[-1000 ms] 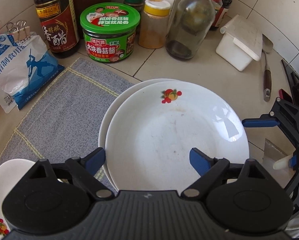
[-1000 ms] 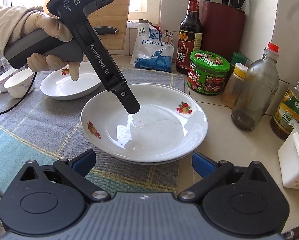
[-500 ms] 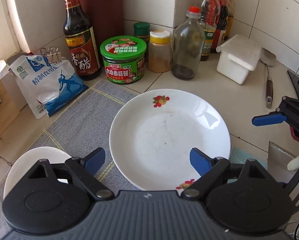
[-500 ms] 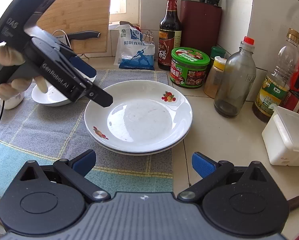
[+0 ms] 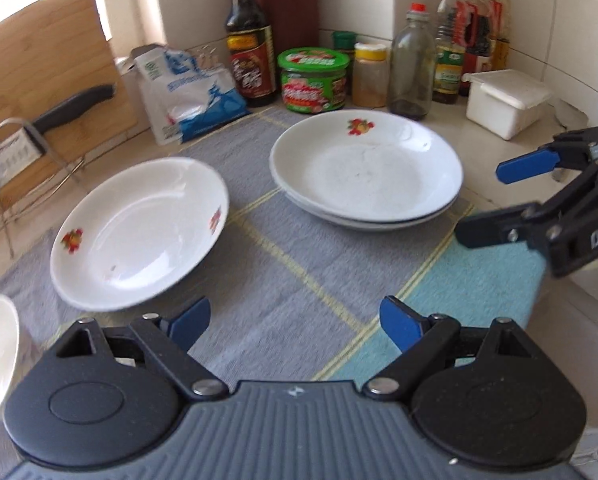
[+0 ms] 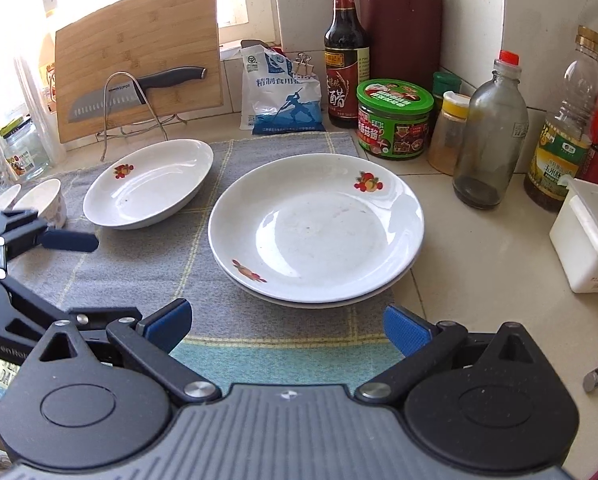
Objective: Organize plates and bowls
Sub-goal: 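Withdraw the left gripper from the stacked plates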
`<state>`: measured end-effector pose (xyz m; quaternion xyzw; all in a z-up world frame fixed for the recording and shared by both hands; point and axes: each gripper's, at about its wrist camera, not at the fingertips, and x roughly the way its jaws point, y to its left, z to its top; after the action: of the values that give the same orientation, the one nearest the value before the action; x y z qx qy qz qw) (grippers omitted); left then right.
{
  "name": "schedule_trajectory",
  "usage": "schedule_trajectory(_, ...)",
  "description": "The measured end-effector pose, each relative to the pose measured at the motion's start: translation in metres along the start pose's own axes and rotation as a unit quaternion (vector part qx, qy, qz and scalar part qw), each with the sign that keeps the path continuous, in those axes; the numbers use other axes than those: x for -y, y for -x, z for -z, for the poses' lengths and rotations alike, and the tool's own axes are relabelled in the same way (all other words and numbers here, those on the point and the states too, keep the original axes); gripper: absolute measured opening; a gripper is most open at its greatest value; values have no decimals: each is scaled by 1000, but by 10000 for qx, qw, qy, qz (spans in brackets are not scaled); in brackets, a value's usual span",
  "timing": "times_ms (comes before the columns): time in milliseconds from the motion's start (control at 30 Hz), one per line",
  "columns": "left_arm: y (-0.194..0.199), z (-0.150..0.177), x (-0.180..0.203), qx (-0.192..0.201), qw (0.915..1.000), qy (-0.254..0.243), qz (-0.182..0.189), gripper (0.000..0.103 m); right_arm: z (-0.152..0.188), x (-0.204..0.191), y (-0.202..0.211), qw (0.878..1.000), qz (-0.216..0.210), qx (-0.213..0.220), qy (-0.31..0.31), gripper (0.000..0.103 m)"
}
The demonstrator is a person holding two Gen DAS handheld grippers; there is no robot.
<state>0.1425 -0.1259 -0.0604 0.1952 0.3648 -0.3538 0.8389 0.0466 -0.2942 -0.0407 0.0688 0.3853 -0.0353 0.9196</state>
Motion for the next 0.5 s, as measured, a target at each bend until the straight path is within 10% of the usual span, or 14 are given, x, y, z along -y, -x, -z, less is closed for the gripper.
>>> schedule_trajectory(500, -9, 35, -59, 173, 9913, 933, -910, 92, -18, -76, -25, 9948, -414, -496, 791, 103)
